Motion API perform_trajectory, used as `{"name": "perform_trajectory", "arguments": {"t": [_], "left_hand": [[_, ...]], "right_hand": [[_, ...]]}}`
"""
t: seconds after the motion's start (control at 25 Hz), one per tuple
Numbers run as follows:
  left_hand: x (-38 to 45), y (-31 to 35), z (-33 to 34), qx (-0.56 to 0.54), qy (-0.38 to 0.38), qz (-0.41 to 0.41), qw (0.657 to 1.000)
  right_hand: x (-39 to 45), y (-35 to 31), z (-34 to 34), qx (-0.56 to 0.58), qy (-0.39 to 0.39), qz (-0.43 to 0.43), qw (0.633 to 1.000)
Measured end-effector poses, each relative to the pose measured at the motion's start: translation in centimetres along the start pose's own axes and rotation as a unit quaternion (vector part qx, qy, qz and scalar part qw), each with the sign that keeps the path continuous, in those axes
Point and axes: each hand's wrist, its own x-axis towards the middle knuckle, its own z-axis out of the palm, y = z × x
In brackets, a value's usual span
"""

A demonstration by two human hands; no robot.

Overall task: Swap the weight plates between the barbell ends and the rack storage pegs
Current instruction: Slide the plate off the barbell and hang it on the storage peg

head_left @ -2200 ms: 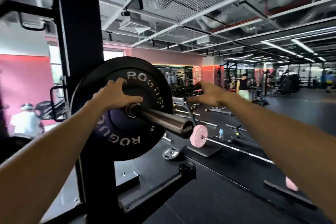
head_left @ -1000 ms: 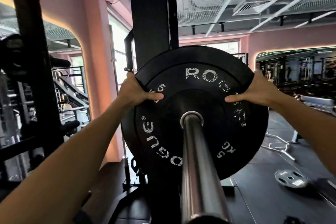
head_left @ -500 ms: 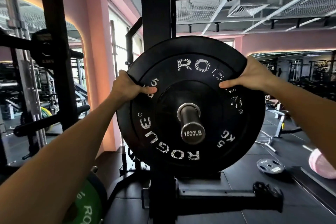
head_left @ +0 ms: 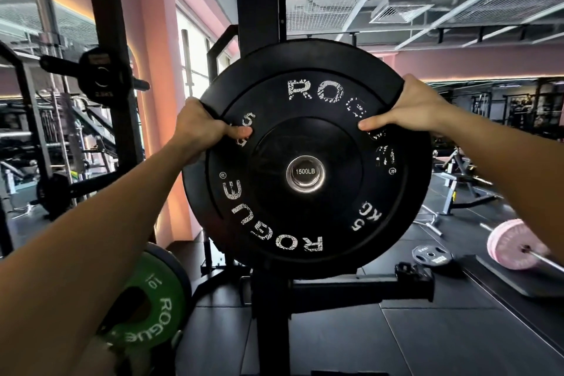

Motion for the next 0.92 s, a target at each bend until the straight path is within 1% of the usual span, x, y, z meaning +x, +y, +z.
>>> {"name": "perform_trajectory", "arguments": {"t": [0.08, 0.2, 0.24, 0.32, 0.4, 0.56, 0.64, 0.76, 0.92], "left_hand": [[-1.3, 0.4, -0.9, 0.009, 0.011, -0.005, 1.000], [-2.3, 0.9, -2.9, 0.011, 0.021, -0.010, 1.000], [-2.6, 1.2, -3.8, 0.016, 0.027, -0.015, 0.999], [-3.0, 2.0, -5.8, 0.041, 0.040, -0.023, 0.998], [-3.6, 2.6, -8.1, 0.067, 0.073, -0.018, 0.995], [-5.5, 3.3, -12.7, 0.089, 0.104, -0.027, 0.990], [-6.9, 3.9, -13.7, 0.092, 0.118, -0.045, 0.988], [-8.5, 4.1, -14.0, 0.096, 0.143, -0.081, 0.982], [-10.1, 4.2, -15.1, 0.094, 0.177, -0.102, 0.974]], "right_hand": [[-1.4, -0.8, -0.5, 0.006, -0.014, -0.005, 1.000], [-2.4, -2.3, -0.4, 0.025, -0.055, -0.051, 0.997], [-2.4, -2.9, -0.1, 0.029, -0.062, -0.052, 0.996], [-1.9, -4.1, 0.7, 0.047, -0.071, -0.051, 0.995], [-0.8, -5.2, 2.1, 0.067, -0.067, -0.060, 0.994], [0.5, -8.9, 5.2, 0.112, -0.099, -0.130, 0.980], [1.1, -9.8, 5.8, 0.122, -0.132, -0.172, 0.969], [1.5, -10.4, 6.4, 0.142, -0.188, -0.203, 0.951], [1.6, -12.1, 7.6, 0.135, -0.200, -0.222, 0.945]]}}
